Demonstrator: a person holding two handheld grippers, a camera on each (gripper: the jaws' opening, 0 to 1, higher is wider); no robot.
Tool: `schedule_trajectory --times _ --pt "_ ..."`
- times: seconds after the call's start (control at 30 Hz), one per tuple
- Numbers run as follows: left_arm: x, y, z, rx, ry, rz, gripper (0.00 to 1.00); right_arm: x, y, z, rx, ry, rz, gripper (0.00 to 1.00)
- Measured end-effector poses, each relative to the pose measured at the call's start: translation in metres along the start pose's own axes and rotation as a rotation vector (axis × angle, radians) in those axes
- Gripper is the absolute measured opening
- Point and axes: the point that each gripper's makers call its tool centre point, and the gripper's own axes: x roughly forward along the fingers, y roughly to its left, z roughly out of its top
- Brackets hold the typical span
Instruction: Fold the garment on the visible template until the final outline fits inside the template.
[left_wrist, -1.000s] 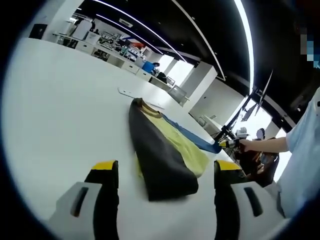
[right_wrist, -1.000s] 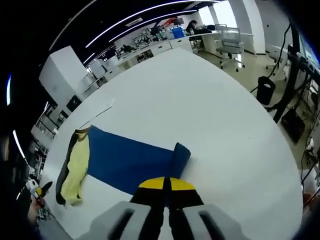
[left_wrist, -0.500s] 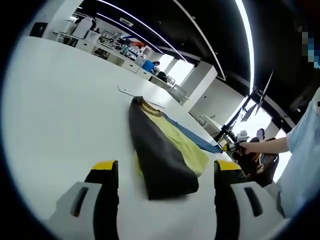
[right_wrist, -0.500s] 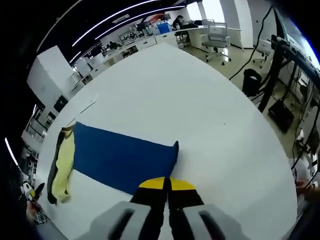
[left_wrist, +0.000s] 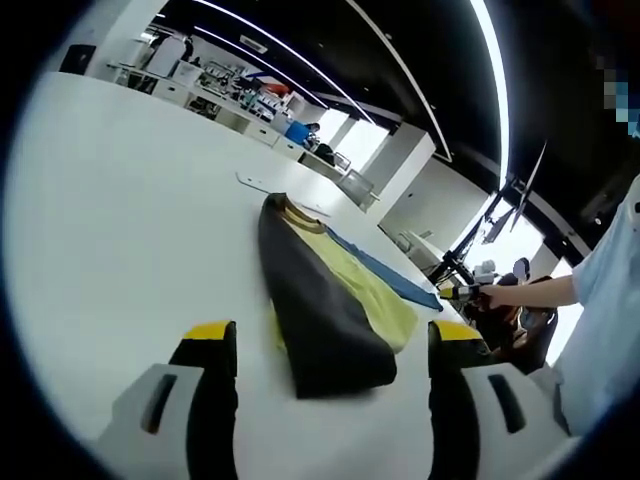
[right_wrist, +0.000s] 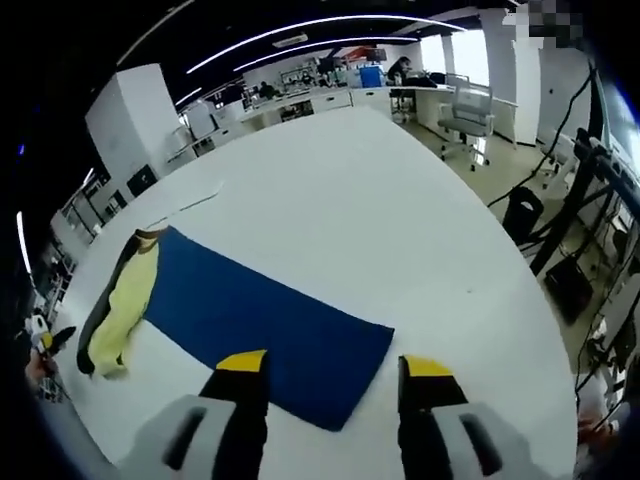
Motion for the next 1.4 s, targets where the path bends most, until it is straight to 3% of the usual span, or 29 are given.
schedule_trajectory --times 0.23,0.43,0.57,0.73,1.0,1.4 --pt "-0.001 0.0 0.0 0.001 -0.001 -0.001 0.75 0.003 0.016 0.01 -0.086 -0.073 0.054 0.92" --pt "-0.001 0.0 0.0 0.003 0.002 -0.004 0.75 0.004 0.03 0.013 -0.165 -0.085 0.1 0.99" --pt "-0.001 0.0 0.001 0.003 0.002 -0.003 0.75 0.005 0.034 0.011 -0.197 -0.07 0.095 1.0" --pt "-0.001 0.0 -0.001 0.011 0.015 -0.004 0.75 0.003 0.049 0.015 -0.208 -0.096 0.129 0.99" --pt "0.003 -0.003 -0.018 0.031 0.085 -0.023 0.71 -0.004 0.094 0.02 -0.263 -0.13 0.238 0.97" --pt "0.007 -0.011 -0.03 0.038 0.142 -0.068 0.65 -0.007 0.131 0.013 -0.318 -0.148 0.35 0.97"
